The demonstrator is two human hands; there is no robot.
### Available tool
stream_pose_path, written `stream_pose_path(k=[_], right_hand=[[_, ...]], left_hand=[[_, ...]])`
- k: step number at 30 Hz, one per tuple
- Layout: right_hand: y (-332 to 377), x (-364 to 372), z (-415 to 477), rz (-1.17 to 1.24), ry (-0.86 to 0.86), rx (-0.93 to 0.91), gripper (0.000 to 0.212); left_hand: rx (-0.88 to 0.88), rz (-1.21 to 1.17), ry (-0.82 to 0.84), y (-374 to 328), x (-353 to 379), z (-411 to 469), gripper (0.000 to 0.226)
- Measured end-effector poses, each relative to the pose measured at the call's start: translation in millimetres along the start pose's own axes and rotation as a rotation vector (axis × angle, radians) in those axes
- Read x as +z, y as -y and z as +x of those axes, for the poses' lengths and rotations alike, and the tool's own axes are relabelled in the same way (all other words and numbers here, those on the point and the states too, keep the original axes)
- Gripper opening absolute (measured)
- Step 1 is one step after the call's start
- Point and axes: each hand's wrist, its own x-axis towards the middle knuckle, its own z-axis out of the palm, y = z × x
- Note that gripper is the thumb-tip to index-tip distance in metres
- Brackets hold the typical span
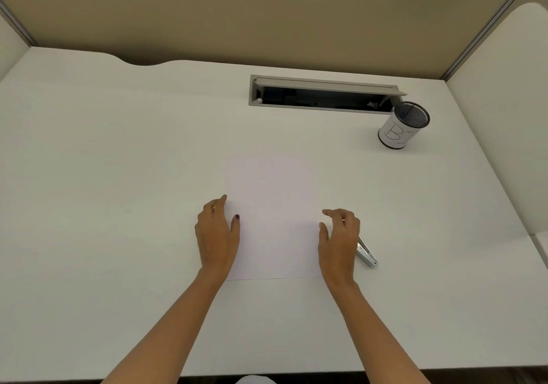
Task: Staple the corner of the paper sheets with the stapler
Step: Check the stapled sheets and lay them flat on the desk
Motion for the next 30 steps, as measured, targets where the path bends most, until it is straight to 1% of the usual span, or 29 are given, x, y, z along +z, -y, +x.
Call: stream_pose_path(k=[3,5,6,9,11,17,21,30], right_hand=[[-21.7,-7.1,-6.8,0.015,-0.001,0.108,0.046],[-34.3,-11.2,-12.4,-0.001,-0.019,0.185,0.055],[-39.5,-13.6,-14.6,-0.019,-0.032,0.215,0.056],[-49.3,-19.0,-16.0,-0.089,-0.031,0.276,0.051],[-52.9,-20.3,-13.8,-0.122,-0.026,0.274,0.044],[-34.8,-14.0,9.5,0.029,-0.075,0.313,0.032],[-19.8,-0.9,32.1,0.080,-0.107,0.314,0.029],[-13.7,23.1,50.4,-0.047,-0.077,0.342,0.033]], left_hand=[[0.108,0.031,0.064,3.0,5.7,-2.3,0.057],[0.142,0.070,0.109,6.8,9.8,-4.2,0.060],[0.159,0.106,0.120,8.9,12.5,-5.1,0.061],[0.194,0.206,0.132,15.0,18.3,-7.5,0.063],[0.205,0.256,0.130,17.4,21.5,-8.5,0.066],[0.200,0.334,0.122,17.7,24.9,-9.5,0.064],[0.198,0.349,0.126,18.5,25.6,-9.9,0.063],[0.193,0.337,0.128,20.0,26.8,-9.9,0.065]])
